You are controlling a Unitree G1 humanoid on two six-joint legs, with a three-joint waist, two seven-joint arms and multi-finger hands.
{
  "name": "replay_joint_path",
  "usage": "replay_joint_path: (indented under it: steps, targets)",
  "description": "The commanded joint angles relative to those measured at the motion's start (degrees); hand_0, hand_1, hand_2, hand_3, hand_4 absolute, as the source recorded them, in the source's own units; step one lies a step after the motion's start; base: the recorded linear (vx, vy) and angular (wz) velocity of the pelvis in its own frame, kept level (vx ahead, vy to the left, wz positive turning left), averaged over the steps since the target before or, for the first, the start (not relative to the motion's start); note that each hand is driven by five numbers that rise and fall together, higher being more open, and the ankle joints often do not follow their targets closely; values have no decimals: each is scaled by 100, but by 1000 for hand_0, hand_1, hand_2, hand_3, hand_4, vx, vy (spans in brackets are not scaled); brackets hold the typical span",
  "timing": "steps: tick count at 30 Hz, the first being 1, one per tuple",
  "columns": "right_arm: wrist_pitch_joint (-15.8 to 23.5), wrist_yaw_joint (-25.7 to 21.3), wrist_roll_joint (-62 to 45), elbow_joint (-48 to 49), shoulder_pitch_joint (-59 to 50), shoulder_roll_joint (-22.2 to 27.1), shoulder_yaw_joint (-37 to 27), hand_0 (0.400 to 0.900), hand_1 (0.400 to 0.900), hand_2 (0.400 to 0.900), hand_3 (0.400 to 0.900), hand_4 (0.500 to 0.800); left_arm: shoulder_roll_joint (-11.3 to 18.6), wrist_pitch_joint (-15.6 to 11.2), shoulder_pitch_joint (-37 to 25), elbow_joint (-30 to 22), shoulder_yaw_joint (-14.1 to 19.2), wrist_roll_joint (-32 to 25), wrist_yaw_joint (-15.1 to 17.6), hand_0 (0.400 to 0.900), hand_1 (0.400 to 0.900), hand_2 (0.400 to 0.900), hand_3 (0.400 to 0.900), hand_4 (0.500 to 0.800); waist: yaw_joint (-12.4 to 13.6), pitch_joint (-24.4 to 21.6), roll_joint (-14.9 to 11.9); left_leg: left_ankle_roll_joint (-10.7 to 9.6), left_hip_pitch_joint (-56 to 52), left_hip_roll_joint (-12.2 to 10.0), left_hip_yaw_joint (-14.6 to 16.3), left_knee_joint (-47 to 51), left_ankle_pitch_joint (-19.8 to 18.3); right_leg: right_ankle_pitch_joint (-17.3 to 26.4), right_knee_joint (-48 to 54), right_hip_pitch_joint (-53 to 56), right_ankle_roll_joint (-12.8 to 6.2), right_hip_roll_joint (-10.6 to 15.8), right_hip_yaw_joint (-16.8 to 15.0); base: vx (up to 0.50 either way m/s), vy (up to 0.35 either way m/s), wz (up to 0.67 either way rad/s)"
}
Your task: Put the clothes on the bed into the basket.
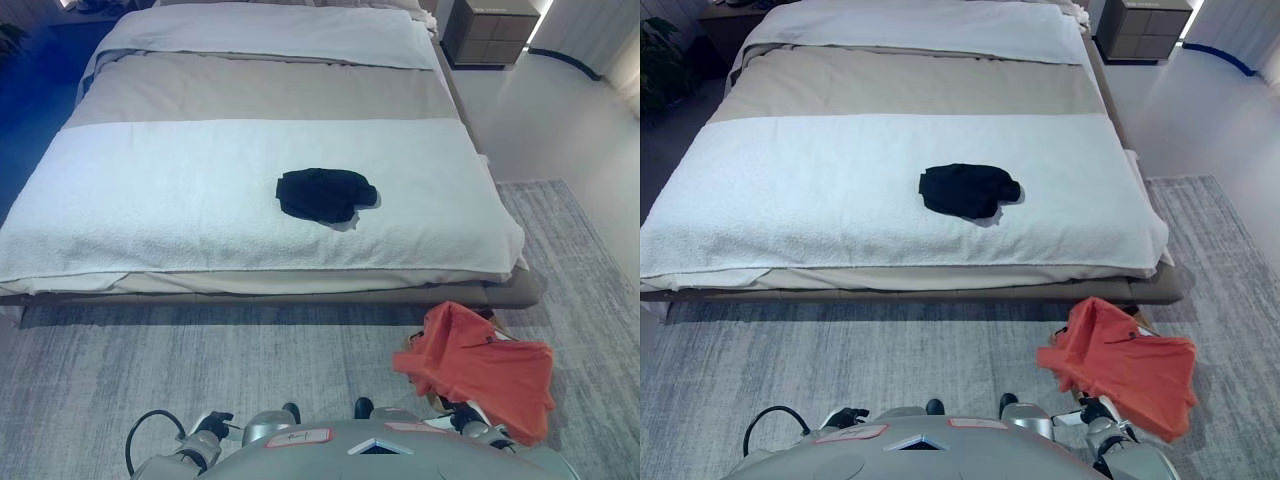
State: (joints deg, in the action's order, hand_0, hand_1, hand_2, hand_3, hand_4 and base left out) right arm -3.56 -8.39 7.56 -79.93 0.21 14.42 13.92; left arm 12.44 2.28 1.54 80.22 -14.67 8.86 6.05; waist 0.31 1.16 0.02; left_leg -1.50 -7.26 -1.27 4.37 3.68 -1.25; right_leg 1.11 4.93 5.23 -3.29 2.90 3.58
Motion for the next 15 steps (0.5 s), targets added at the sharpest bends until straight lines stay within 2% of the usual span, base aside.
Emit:
replay_joint_path:
  steps: [1, 15]
  targets:
    - [-15, -123, 169, -301, -421, 132, 287, 900, 900, 900, 900, 800, 25, -15, -208, 354, 105, 129, 70, 900, 900, 900, 900, 800, -22, -75, -104, 14, 319, 348, -476, 132, 122, -6, -20, -92, -161, -141, 210, 0, 0, 0]
    - [-48, -139, 192, -343, -416, 178, 275, 900, 900, 900, 900, 800, 48, 0, -220, 322, 120, 85, 111, 900, 900, 900, 900, 800, -30, -2, -118, 10, 319, 321, -450, 132, 112, 4, -15, -108, -161, -154, 207, 0, -2, -1]
